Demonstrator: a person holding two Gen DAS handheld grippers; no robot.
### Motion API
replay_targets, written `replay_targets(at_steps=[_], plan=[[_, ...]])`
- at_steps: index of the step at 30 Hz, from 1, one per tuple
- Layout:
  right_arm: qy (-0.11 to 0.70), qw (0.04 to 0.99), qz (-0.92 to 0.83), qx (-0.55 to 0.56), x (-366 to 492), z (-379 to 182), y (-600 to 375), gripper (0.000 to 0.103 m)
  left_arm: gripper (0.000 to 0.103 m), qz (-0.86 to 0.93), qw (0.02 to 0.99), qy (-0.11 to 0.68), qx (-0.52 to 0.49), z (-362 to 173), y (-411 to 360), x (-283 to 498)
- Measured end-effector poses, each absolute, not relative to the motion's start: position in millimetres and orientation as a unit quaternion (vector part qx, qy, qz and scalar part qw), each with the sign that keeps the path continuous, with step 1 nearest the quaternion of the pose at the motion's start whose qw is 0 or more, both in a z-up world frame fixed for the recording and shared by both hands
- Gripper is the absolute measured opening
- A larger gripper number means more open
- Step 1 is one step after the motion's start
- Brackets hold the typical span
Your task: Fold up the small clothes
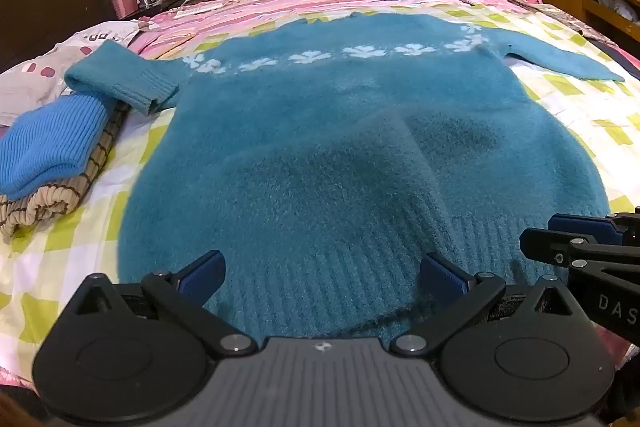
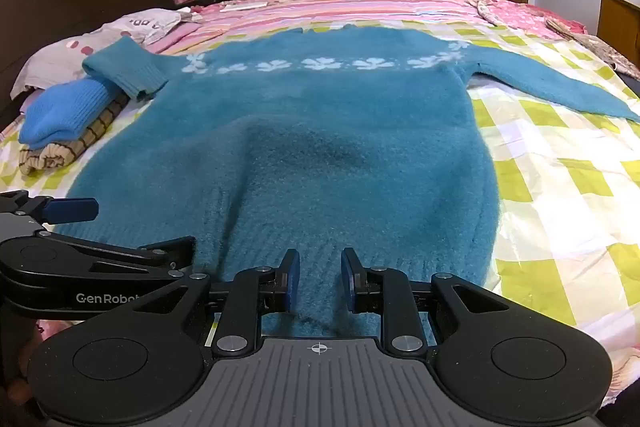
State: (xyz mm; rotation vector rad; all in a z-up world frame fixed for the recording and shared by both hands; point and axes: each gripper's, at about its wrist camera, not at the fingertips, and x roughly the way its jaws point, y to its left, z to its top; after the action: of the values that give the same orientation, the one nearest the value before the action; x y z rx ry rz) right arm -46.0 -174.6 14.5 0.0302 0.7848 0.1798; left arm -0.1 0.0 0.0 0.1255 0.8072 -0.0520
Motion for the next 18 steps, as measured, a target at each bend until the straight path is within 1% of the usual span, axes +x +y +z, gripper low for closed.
replay_targets(at_steps=[10, 18], plan=[[0.382, 0.920, 0.088, 0.015, -45.7, 14.3, -173.4, 0.023, 0.103, -0.027, 0.916, 0.394, 0.066, -3.2, -1.0, -0.5], [0.384, 0.919, 0.087, 0.019, -45.3, 13.3, -175.2, 0.023, 0.103, -0.030, 0.908, 0.416, 0.051, -9.0, 3.2, 7.0]])
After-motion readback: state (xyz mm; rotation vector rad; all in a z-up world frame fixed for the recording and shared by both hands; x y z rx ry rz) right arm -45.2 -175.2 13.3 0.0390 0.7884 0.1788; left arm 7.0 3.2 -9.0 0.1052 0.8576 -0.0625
